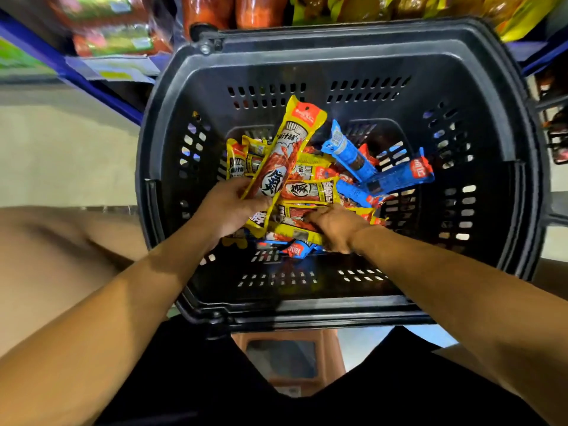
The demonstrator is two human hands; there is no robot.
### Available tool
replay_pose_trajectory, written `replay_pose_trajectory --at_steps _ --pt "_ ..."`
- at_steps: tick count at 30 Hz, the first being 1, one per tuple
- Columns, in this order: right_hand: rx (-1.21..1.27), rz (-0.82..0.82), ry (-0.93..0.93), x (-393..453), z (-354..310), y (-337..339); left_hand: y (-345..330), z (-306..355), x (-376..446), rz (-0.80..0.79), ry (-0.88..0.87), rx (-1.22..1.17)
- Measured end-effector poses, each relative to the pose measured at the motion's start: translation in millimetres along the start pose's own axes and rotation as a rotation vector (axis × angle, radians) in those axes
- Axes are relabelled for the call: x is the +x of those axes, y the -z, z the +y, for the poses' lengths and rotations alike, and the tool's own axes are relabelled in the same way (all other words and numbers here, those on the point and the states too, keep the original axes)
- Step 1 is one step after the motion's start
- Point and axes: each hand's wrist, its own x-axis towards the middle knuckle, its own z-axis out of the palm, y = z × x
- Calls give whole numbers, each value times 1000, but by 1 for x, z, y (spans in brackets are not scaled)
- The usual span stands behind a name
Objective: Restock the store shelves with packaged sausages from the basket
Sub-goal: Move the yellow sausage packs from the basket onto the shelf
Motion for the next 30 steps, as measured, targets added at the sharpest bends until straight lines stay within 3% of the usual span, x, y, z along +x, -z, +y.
replay_pose_trajectory --at_steps 3,8,11,15,19,23,27,30 --pt "160 19 -62 -4 -3 5 0 -1 0 10 9 -14" --pt "747 193 -162 -40 12 48 -2 4 -2 37 -11 -63" --pt "1027 301 -166 -71 16 66 -3 11 -8 49 -10 -200" --pt "1462 274 -114 -108 22 78 -5 23 -19 39 53 -436" --pt "1628 179 -80 -132 15 75 -12 27 -30 -11 112 -588" --pt "1708 174 -87 -145 10 72 -12 24 -43 -69 60 -548" --pt "2044 119 120 -161 -9 73 -7 24 -55 -101 47 -562" --pt "2263 238 393 -169 -21 71 -4 22 -65 -177 48 -570"
